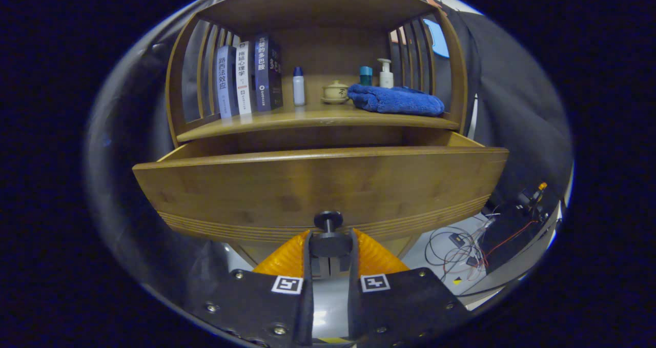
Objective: Pull open the drawer, take out the items inside it, and place them on the countertop above the cabinet.
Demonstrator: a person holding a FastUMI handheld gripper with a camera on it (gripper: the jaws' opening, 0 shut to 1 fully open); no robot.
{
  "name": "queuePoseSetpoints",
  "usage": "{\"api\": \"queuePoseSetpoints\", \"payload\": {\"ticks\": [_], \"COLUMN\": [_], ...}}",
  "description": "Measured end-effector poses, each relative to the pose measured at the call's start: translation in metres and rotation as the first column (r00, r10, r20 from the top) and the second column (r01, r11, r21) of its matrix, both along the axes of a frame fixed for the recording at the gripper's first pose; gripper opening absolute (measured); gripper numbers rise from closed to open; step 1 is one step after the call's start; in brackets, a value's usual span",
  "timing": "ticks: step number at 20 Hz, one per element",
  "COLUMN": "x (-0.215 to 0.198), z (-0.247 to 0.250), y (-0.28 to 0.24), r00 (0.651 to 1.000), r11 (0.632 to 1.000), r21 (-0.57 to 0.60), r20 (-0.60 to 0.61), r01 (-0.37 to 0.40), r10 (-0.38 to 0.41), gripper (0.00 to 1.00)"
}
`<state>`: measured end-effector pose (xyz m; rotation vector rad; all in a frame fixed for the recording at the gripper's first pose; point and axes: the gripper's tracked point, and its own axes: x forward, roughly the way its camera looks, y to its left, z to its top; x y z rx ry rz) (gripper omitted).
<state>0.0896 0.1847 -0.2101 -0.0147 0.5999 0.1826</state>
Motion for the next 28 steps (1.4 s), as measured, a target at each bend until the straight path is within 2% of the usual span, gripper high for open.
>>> {"api": "queuePoseSetpoints", "payload": {"ticks": [9, 14, 17, 19, 21, 22, 26, 28], "x": [-0.049, -0.048, -0.046, -0.050, -0.055, -0.056, -0.026, 0.004], "z": [-0.001, 0.000, -0.002, -0.001, 0.015, 0.029, 0.108, 0.123], "y": [-0.014, -0.014, -0.014, -0.010, -0.008, -0.010, -0.010, -0.008], "r00": [0.998, 0.999, 0.999, 0.999, 0.999, 0.999, 0.973, 0.972], "r11": [0.998, 1.000, 0.999, 1.000, 0.999, 0.999, 0.997, 0.998], "r21": [-0.065, -0.008, -0.034, -0.015, 0.000, 0.012, 0.063, 0.051], "r20": [-0.055, -0.042, -0.045, -0.054, -0.010, 0.028, 0.231, 0.236], "r01": [0.027, 0.029, 0.011, -0.009, -0.033, -0.037, -0.033, -0.033], "r10": [-0.030, -0.029, -0.012, 0.009, 0.033, 0.037, 0.017, 0.020], "gripper": [0.27, 0.27, 0.27, 0.37, 0.49, 0.59, 0.59, 0.59]}}
